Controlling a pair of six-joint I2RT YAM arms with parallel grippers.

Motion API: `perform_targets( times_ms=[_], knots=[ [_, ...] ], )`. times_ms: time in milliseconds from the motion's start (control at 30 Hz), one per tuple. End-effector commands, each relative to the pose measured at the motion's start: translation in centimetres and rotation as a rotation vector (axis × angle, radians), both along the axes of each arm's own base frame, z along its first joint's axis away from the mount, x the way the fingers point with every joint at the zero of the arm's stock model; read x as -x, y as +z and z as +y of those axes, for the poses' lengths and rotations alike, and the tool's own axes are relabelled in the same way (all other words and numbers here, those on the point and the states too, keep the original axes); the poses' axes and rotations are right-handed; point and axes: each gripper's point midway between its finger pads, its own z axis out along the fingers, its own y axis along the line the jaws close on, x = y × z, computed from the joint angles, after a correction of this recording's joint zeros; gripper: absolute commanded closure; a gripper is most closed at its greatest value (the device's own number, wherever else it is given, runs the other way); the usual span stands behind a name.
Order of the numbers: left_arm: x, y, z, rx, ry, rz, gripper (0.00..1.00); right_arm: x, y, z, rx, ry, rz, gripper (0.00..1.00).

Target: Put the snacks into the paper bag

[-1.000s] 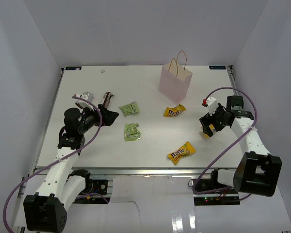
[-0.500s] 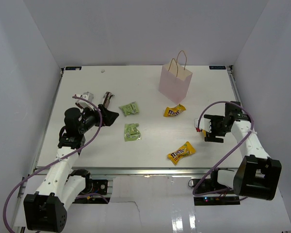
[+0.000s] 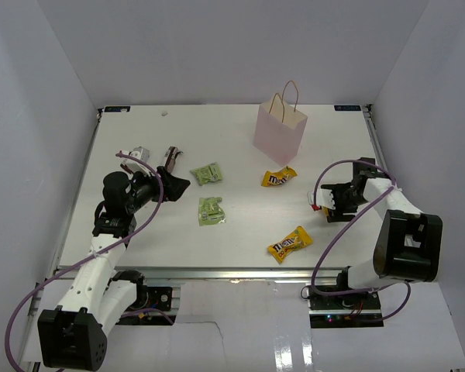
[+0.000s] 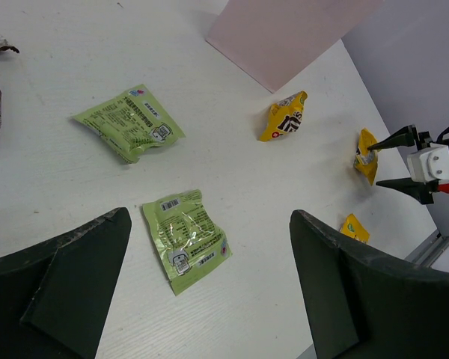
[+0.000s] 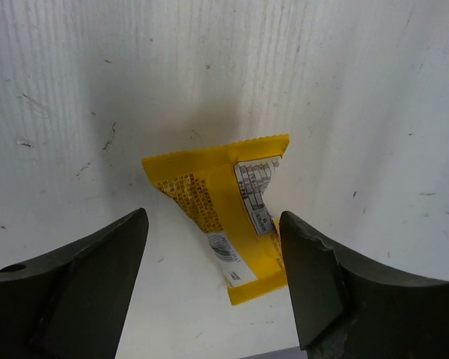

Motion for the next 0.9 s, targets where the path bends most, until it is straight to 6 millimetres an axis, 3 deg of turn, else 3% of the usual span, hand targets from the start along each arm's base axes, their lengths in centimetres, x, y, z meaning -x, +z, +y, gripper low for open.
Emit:
perform_targets(
  times_ms=[0,267,500,600,700,733,800,833,867],
  knots=[
    [-0.3,2.0,-0.2,0.004,-0.008,-0.044,0.02,-0.1,-1.4,-0.2,0.016,0.002,-0.003,0.23],
    [-0.3,1.8,-0.2,0.003,-0.007,-0.038,0.02,0.1,-3.1,-0.4,0.015,-0.035,0.038,0.31],
    [-0.3,1.8,-0.2,0.002,-0.008,-0.037,0.02,0.2,-2.1,-0.1,-0.004,-0.06,0.023,0.59],
    [-0.3,1.8,-0.2,0.003,-0.01,-0.037,0.02,-0.5,0.2,1.1,-0.094,-0.113,0.001,0.66],
    [-0.3,1.8,-0.2,0.004,-0.013,-0.039,0.02,-2.0,4.2,2.9,-0.245,-0.234,0.006,0.73],
    [-0.3,1.7,-0.3,0.004,-0.014,-0.036,0.02,-3.4,6.4,3.3,-0.288,-0.263,-0.021,0.77],
    [-0.3,1.7,-0.3,0.004,-0.016,-0.034,0.02,-3.7,8.8,5.0,-0.412,-0.348,0.029,0.8],
    [-0.3,1.7,-0.3,0.004,-0.016,-0.034,0.02,-4.9,11.5,6.0,-0.483,-0.353,0.002,0.8],
    [-0.3,1.6,-0.3,0.004,-0.016,-0.033,0.02,-5.0,12.8,6.8,-0.546,-0.41,0.033,0.8]
  ],
)
